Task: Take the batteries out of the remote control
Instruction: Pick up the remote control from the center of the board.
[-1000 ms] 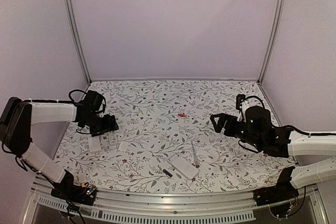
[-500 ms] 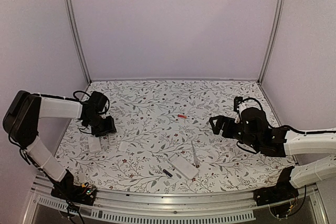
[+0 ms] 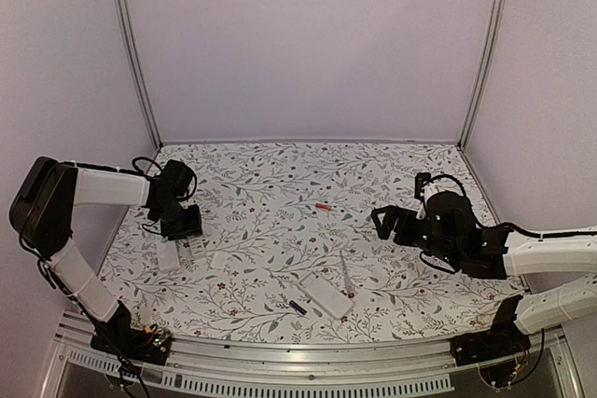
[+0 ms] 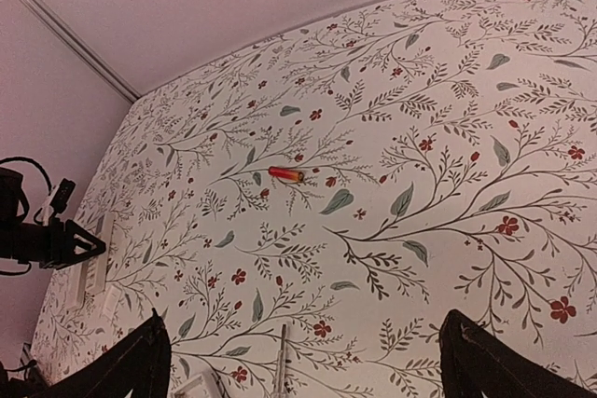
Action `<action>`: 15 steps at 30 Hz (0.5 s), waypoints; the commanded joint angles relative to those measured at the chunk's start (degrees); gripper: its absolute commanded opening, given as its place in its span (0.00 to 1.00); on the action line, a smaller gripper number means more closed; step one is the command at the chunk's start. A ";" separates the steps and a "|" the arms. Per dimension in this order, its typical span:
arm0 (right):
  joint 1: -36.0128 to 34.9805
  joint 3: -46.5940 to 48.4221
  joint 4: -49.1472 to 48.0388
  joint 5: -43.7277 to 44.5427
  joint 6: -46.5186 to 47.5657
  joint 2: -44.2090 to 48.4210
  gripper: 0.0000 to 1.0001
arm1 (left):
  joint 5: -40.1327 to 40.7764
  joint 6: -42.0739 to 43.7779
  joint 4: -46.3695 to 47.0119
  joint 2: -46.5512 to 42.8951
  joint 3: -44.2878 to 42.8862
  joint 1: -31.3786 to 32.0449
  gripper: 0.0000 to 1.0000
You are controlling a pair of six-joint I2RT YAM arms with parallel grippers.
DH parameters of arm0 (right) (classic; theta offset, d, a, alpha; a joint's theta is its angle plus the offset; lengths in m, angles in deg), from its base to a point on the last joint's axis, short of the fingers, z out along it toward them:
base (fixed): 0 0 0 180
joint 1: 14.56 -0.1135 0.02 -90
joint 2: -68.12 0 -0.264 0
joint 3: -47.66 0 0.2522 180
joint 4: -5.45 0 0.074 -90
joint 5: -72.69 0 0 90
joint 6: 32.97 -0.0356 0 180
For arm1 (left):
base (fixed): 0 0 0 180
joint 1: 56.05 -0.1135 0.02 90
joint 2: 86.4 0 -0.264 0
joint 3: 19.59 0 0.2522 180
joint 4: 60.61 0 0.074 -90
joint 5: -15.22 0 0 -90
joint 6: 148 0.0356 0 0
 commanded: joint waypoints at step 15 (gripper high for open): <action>0.20 -1.02 -1.07 0.60 -0.83 -1.70 0.99 | -1.03 0.11 0.12 1.71 -1.31 0.23 0.37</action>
